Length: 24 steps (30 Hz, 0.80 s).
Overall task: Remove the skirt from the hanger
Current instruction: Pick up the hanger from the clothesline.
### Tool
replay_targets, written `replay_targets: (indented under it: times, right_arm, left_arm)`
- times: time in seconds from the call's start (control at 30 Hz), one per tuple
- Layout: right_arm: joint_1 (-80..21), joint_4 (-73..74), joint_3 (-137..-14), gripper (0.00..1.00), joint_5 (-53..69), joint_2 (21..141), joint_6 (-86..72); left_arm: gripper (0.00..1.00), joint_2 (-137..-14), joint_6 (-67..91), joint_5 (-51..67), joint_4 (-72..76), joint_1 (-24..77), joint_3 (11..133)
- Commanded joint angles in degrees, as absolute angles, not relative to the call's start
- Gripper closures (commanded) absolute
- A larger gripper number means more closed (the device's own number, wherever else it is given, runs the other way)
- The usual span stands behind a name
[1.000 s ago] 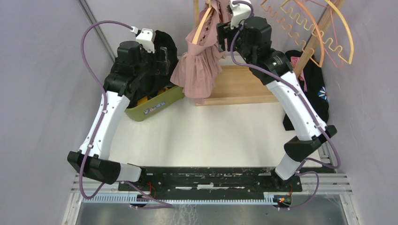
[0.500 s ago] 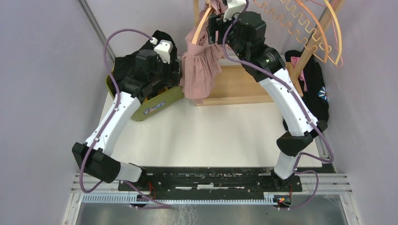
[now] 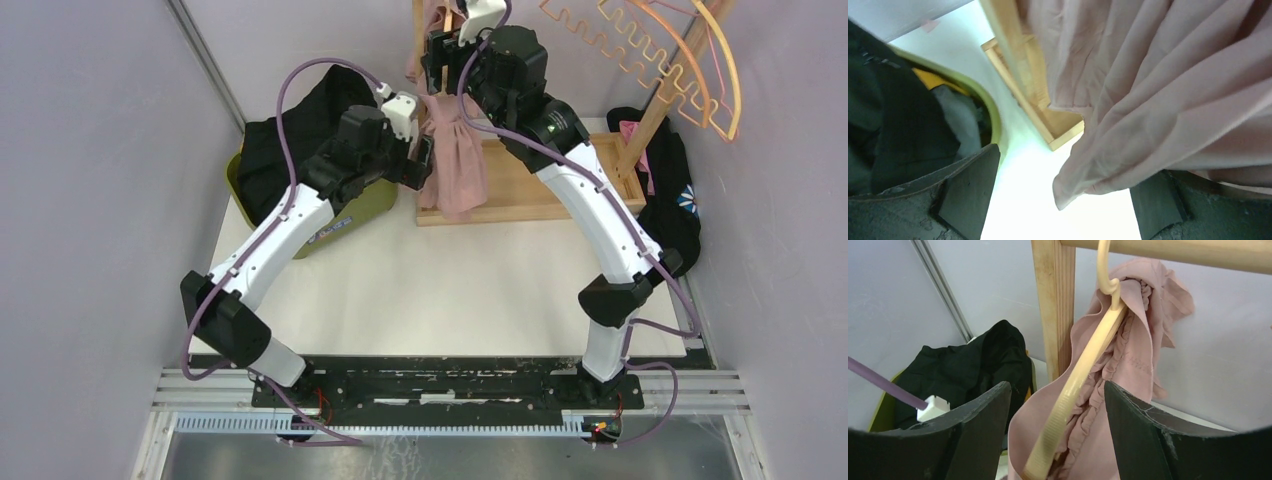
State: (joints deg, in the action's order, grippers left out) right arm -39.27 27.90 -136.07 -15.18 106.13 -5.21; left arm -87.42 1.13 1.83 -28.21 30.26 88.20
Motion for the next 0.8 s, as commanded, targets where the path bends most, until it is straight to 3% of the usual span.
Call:
replay_targets:
  times: [0.0, 0.33, 0.77]
  right_arm:
    - [-39.4, 25.3, -138.1, 0.26, -16.8, 107.0, -3.9]
    - [-38.4, 24.9, -134.3, 0.32, -29.2, 106.5, 0.5]
    - [-34.1, 25.4, -135.6, 0.36, -21.7, 109.1, -4.2]
  left_arm:
    - [0.01, -87.9, -0.1, 2.9, -25.5, 31.6, 92.4]
    - [0.01, -84.0, -2.2, -0.9, -28.4, 31.6, 92.3]
    - [0.01, -81.0, -4.1, -6.3, -28.7, 31.6, 90.1]
